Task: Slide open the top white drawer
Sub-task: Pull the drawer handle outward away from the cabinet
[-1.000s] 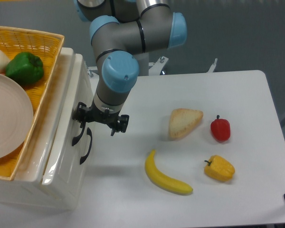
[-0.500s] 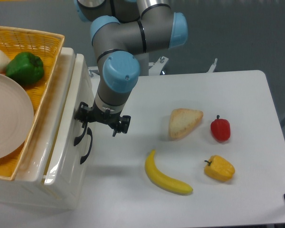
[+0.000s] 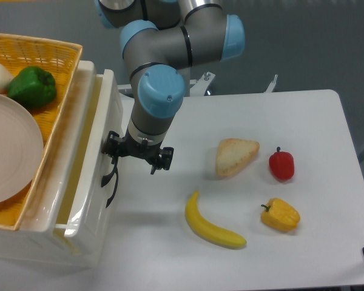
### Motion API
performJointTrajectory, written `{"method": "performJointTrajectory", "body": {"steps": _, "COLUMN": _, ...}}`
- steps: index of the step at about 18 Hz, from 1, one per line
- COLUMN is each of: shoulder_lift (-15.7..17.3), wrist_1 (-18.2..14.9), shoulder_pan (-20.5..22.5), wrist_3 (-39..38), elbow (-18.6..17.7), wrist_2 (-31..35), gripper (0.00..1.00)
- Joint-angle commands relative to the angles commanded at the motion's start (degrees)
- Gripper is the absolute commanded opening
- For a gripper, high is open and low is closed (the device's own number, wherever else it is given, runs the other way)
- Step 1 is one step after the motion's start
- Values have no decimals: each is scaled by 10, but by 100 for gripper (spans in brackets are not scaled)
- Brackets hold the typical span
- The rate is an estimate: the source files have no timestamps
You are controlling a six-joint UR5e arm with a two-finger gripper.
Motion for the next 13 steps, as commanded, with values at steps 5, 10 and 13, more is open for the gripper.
{"method": "performJointTrajectory", "body": {"steps": 5, "shoulder_lift": 0, "wrist_1": 0, "shoulder_pan": 11, "wrist_3": 12, "elbow": 1, "wrist_2": 2, "gripper": 100}}
{"method": "performJointTrajectory", "body": {"steps": 10, "shoulder_lift": 0, "wrist_1": -2, "shoulder_pan": 25, "wrist_3": 20, "elbow": 3, "wrist_2": 2, "gripper": 100}}
{"method": "performJointTrajectory", "body": {"steps": 13, "shoulder_lift": -1, "wrist_1": -1, "shoulder_pan": 30, "wrist_3": 20, "elbow": 8, "wrist_2": 2, "gripper": 100}}
